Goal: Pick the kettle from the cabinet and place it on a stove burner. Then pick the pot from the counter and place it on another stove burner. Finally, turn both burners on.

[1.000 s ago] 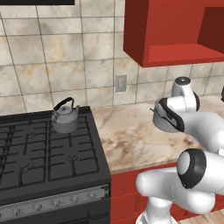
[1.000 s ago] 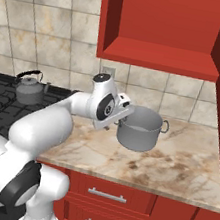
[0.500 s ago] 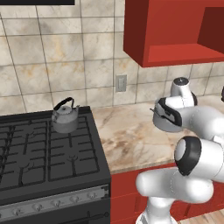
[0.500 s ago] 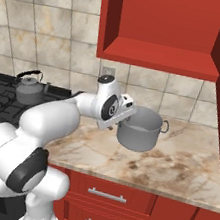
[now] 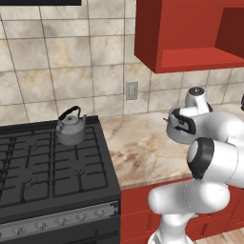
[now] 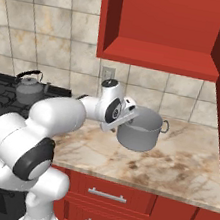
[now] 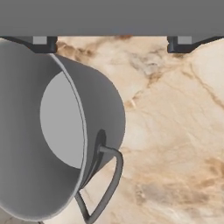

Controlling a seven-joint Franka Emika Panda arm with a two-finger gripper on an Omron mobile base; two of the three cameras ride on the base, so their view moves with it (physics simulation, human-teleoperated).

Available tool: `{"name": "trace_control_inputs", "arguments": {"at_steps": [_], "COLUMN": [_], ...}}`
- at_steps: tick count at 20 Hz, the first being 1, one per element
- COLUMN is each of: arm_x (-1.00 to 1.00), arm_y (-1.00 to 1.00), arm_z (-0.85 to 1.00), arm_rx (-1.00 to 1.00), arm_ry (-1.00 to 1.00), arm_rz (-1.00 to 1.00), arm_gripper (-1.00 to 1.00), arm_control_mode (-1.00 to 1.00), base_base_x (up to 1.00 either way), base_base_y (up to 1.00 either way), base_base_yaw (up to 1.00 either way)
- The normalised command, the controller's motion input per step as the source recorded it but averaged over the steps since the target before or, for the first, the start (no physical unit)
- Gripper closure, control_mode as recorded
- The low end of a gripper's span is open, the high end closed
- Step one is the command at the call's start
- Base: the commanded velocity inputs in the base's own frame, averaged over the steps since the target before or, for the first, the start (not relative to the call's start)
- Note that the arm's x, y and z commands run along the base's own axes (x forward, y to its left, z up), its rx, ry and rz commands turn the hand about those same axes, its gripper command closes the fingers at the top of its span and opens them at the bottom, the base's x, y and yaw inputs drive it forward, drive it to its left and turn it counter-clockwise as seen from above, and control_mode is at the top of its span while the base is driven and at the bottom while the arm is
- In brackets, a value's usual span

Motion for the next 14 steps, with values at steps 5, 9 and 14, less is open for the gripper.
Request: {"name": "trace_control_inputs", "arguments": {"at_steps": [5, 9, 14], "arm_x": [0.11, 0.1, 0.08], "arm_y": [-0.08, -0.07, -0.07], "arm_z": [-0.12, -0.13, -0.15], "arm_rx": [0.0, 0.0, 0.0], "arm_ry": [0.0, 0.01, 0.01], "arm_rz": [0.0, 0.0, 0.0], "arm_gripper": [-1.0, -1.0, -1.0], "arm_control_mode": [-1.0, -1.0, -1.0], "base_base_x": [0.0, 0.0, 0.0], "base_base_y": [0.0, 0.0, 0.0], "base_base_yaw": [0.0, 0.0, 0.0]}}
